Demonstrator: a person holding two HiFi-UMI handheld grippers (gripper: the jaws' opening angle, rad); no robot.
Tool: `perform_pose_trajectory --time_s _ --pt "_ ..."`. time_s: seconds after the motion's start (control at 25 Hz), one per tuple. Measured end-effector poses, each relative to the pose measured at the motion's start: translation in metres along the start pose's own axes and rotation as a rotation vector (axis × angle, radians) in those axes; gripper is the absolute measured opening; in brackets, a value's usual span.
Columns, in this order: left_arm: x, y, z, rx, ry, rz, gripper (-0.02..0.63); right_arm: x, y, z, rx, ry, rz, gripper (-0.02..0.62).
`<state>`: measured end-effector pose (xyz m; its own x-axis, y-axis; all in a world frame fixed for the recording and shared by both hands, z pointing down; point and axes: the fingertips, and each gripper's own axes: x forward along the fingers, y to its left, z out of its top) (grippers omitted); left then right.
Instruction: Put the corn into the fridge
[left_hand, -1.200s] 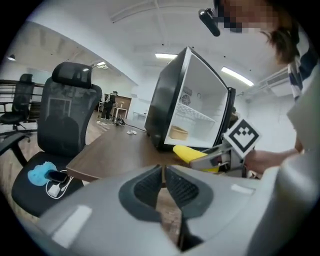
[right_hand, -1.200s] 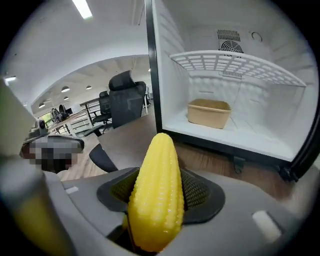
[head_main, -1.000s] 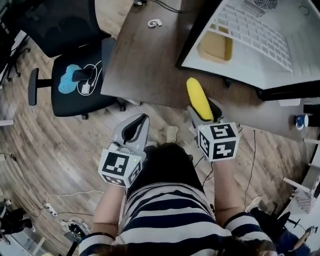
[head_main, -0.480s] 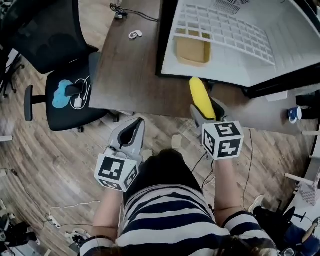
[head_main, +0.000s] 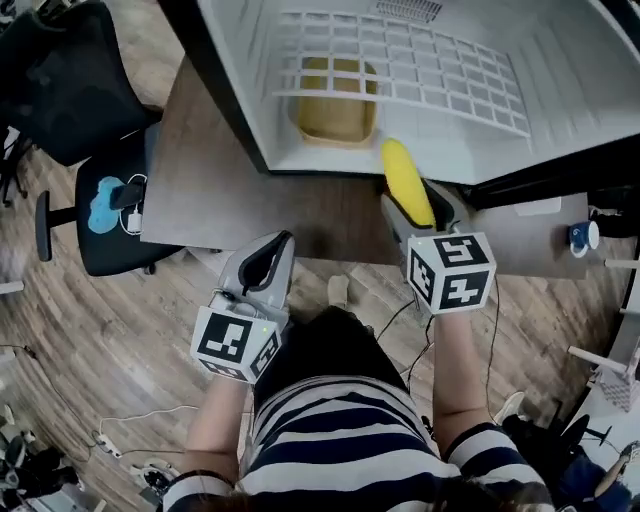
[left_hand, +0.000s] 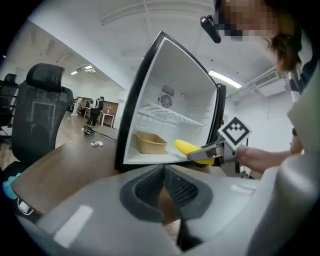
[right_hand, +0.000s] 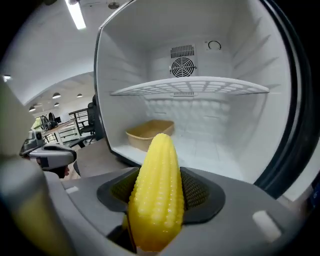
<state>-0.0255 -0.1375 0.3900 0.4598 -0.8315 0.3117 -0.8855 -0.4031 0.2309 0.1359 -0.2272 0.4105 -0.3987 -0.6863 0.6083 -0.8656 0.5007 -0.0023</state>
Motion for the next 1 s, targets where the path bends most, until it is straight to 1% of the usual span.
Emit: perform_pose_trajectory --time_s 0.12,0.4,0.68,0.88,1.0 --pt "0.024 -0.009 0.001 0.006 -0.002 -0.002 0.000 0.007 -0.021 0.004 -0.006 -0.011 0.000 0.259" --pt "0.065 -0.017 0.010 0.006 -0.025 0.028 0.000 0.029 -0.064 0.011 0.006 -0.033 -0.001 0.259" --pt "0.097 -0.034 0.009 0.019 -0.030 0.025 0.000 0.055 -0.088 0.024 -0.015 -0.064 -0.017 0.259" --pt "0.106 -0.036 0.012 0.012 -0.037 0.034 0.000 0.065 -0.098 0.036 -0.035 -0.093 -0.044 0.259" --pt "0.111 -0.031 0.013 0.014 -0.044 0.055 0.000 0.073 -0.101 0.041 -0.051 -0.111 -0.062 0.259"
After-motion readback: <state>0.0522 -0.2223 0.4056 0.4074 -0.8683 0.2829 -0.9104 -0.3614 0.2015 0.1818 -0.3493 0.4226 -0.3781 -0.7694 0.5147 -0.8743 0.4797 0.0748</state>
